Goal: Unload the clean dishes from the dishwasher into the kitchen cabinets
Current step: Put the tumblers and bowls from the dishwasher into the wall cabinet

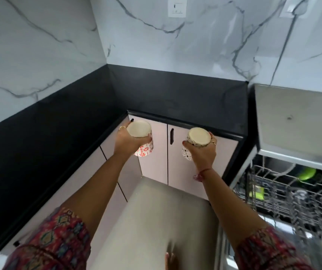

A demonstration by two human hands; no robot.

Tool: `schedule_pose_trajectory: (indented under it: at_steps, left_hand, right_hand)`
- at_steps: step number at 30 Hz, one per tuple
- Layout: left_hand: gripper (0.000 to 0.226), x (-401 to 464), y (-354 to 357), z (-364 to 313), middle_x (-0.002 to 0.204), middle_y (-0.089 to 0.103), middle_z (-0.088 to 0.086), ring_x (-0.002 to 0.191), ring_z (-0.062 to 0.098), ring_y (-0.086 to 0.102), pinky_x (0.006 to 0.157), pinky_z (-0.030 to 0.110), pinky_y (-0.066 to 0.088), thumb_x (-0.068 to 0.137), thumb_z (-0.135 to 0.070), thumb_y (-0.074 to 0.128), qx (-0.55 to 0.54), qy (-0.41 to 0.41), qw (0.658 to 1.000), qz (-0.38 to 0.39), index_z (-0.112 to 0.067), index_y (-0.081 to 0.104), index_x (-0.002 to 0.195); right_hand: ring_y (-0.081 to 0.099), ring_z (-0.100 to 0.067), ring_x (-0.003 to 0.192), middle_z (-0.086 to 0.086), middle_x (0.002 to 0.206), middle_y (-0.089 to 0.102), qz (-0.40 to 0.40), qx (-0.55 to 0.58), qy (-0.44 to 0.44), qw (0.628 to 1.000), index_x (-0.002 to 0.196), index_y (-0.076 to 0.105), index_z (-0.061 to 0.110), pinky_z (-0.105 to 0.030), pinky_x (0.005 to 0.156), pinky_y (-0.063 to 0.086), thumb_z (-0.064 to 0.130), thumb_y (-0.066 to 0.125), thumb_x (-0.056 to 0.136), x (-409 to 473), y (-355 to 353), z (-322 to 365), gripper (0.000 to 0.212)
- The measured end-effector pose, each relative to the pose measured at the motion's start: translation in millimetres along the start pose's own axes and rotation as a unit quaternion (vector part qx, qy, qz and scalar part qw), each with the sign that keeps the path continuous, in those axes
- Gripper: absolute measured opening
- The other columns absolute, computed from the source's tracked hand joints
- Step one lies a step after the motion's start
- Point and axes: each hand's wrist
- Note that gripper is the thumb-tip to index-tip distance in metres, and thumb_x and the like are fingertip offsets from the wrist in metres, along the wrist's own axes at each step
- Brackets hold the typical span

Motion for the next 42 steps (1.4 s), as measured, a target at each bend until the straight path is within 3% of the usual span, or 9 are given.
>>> schedule_pose_trajectory:
  at_steps: [4,8,14,25,42]
  left_hand:
    - [0.089,76,2,-1,0.113,0.047,-0.005,0.101,0.013,0.048,0.077,0.026,0.044,0.057,-0.027,0.09,-0.011,-0.01,1.0,-0.015,-0.016,0.044,0.132]
    - [0.09,138,8,7,0.118,0.05,-0.003,0.1,0.011,0.048,0.078,0.023,0.043,0.057,-0.027,0.09,-0.029,-0.02,0.999,-0.032,-0.016,0.043,0.133]
    - [0.09,237,19,21,0.125,0.05,0.0,0.104,0.012,0.047,0.083,0.024,0.044,0.058,-0.026,0.089,-0.033,-0.022,0.999,-0.019,-0.017,0.042,0.134]
    - [0.09,405,39,65,0.128,0.049,0.004,0.115,0.018,0.05,0.087,0.027,0.046,0.056,-0.025,0.09,-0.022,-0.011,0.999,0.041,-0.016,0.042,0.132]
    - [0.088,461,60,83,0.126,0.047,0.003,0.109,0.012,0.049,0.087,0.026,0.046,0.055,-0.028,0.09,-0.02,0.017,0.995,0.1,-0.015,0.042,0.128]
  right_hand:
    - [0.054,-0.017,0.104,0.0,0.115,0.054,0.041,0.007,-0.002,0.999,0.129,0.039,0.019,-0.021,0.086,0.05,0.019,0.089,0.059,51,63,10,0.086]
    - [0.054,-0.014,0.102,0.001,0.113,0.054,0.079,-0.003,0.005,0.997,0.128,0.037,0.02,0.002,0.07,0.041,0.02,0.089,0.059,92,118,18,0.087]
    - [0.052,-0.017,0.112,-0.003,0.124,0.052,0.114,-0.05,-0.007,0.992,0.129,0.04,0.018,-0.025,0.096,0.045,0.019,0.091,0.056,155,199,18,0.089]
    - [0.051,-0.016,0.115,-0.002,0.127,0.049,0.114,-0.071,0.021,0.991,0.13,0.039,0.022,-0.035,0.102,0.047,0.017,0.09,0.057,237,311,-5,0.089]
    - [0.047,-0.01,0.119,0.003,0.131,0.044,0.147,-0.113,-0.015,0.983,0.134,0.036,0.024,-0.034,0.104,0.045,0.03,0.09,0.057,271,343,-23,0.094]
Point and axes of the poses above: each hand's wrist, its own x-axis towards the middle knuckle, its own y-axis out of the palm, z = x × y
